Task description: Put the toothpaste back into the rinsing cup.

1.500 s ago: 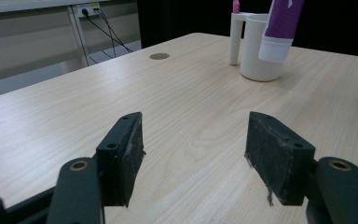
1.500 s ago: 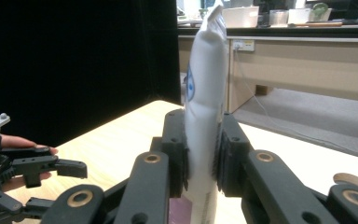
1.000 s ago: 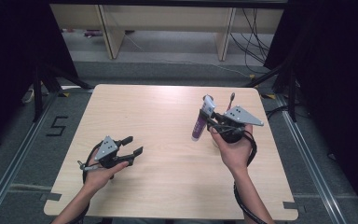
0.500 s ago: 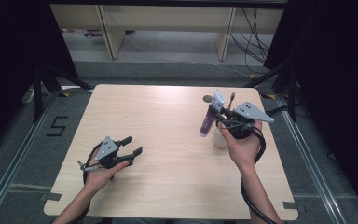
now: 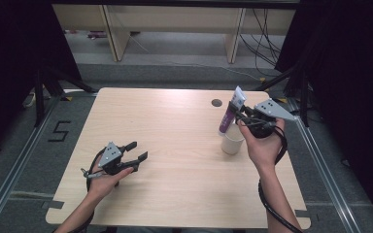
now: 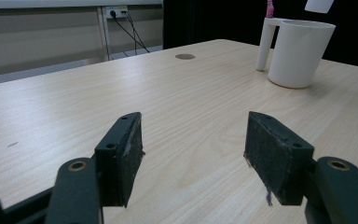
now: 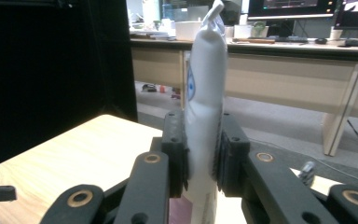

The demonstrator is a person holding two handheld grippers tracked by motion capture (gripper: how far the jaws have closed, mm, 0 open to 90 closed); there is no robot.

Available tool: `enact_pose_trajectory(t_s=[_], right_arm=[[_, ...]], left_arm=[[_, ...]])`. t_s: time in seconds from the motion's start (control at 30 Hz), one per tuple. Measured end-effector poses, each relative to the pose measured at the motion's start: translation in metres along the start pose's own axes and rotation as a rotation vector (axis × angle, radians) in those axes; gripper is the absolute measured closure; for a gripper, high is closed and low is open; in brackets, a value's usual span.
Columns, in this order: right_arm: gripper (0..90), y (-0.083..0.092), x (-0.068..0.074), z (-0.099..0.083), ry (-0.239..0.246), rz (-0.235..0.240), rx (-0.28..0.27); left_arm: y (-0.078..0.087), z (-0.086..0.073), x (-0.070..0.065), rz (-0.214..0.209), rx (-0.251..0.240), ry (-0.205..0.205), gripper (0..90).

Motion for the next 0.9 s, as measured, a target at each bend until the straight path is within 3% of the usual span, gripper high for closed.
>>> enact_pose_trajectory(t_s=[0.33, 0.5, 0.63, 0.7, 0.73, 0.9], right_arm=[[76.7, 0.000, -0.017, -0.001, -0.014, -0.054, 0.020], [76.6, -0.003, -0.026, -0.005, 0.021, -0.089, 0.017], [76.6, -0.006, -0.032, -0.014, 0.000, -0.115, 0.047], [76.6, -0.009, -0.035, -0.017, 0.012, -0.126, 0.043], [76.6, -0.009, -0.036, -0.021, -0.001, -0.133, 0.069], [76.5, -0.016, -0.039, -0.034, 0.023, -0.147, 0.075]], left_arm=[[0.000, -0.002, 0.000, 0.002, 0.004, 0.003, 36.6], [-0.001, -0.003, 0.000, 0.002, 0.005, 0.007, 36.5], [-0.003, -0.003, -0.001, -0.005, -0.005, 0.004, 36.5], [-0.003, -0.003, -0.001, -0.008, -0.005, 0.003, 36.5], [-0.003, -0.003, -0.001, -0.009, -0.005, 0.002, 36.4], [-0.002, -0.004, -0.001, -0.003, 0.008, 0.004, 36.5]])
Point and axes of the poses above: each handheld gripper's, and its own axes: y roughly backward along the jaws, z roughly out of its top, x roughly to its left, the point moved 7 cm from there along -y, roughly forward along the jaws, and after that the axes turned 12 degrees about -z, right-handed, at the moved point
